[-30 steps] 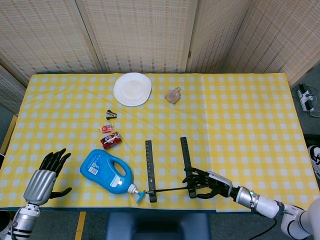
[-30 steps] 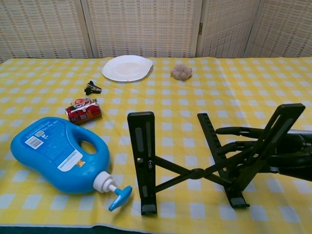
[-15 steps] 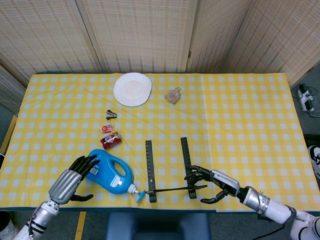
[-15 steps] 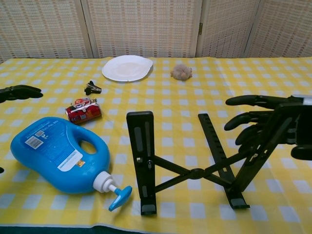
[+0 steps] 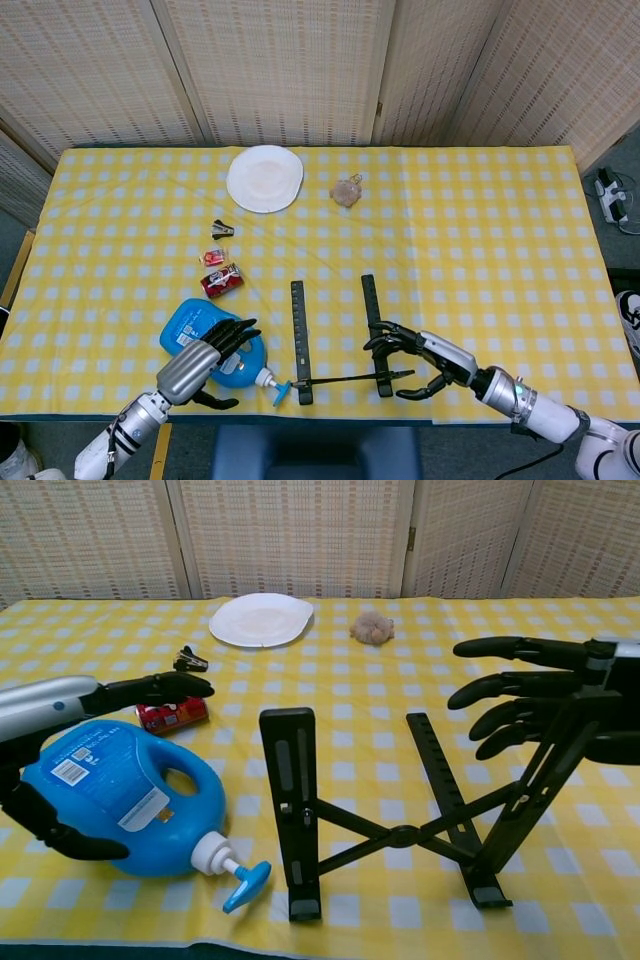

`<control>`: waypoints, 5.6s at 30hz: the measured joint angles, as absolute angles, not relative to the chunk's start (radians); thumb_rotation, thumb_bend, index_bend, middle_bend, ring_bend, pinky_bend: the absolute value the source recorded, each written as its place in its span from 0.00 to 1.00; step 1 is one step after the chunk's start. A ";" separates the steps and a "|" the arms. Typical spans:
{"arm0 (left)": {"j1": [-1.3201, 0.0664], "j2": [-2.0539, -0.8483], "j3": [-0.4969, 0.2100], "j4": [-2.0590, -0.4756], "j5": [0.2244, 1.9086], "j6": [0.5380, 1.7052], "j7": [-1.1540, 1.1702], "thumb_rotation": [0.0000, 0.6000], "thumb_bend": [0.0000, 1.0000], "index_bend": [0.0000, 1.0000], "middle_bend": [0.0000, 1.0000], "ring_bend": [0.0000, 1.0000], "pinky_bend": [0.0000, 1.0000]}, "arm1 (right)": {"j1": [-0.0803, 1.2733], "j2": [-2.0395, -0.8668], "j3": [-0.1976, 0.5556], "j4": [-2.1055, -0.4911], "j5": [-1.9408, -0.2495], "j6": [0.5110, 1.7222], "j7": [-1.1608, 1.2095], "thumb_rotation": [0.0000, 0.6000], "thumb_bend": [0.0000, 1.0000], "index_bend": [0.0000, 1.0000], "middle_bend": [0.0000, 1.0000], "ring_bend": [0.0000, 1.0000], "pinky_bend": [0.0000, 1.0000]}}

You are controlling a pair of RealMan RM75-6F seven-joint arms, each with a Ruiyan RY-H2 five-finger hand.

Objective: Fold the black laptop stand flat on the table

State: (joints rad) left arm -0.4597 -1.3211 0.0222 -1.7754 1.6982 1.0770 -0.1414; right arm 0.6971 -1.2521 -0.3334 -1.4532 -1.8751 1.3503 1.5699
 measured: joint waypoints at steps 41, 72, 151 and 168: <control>-0.609 -1.645 -0.107 -1.718 1.417 0.981 -0.096 1.00 0.02 0.00 0.03 0.08 0.00 | 0.697 -1.270 -0.253 -1.603 -1.805 1.225 1.386 1.00 0.27 0.09 0.23 0.24 0.23; -0.674 -1.667 -0.201 -1.556 1.385 1.028 -0.038 1.00 0.02 0.15 0.10 0.13 0.00 | 0.686 -1.311 -0.252 -1.628 -1.856 1.259 1.372 1.00 0.27 0.08 0.22 0.23 0.21; -0.718 -1.693 -0.142 -1.439 1.301 0.899 -0.155 1.00 0.43 0.61 0.25 0.20 0.00 | 0.695 -1.297 -0.221 -1.654 -1.813 1.223 1.329 1.00 0.27 0.07 0.21 0.22 0.20; -0.680 -1.620 -0.139 -1.493 1.350 0.998 -0.121 1.00 0.29 0.25 0.19 0.12 0.00 | 0.678 -1.301 -0.174 -1.649 -1.730 1.197 1.224 1.00 0.27 0.00 0.09 0.07 0.04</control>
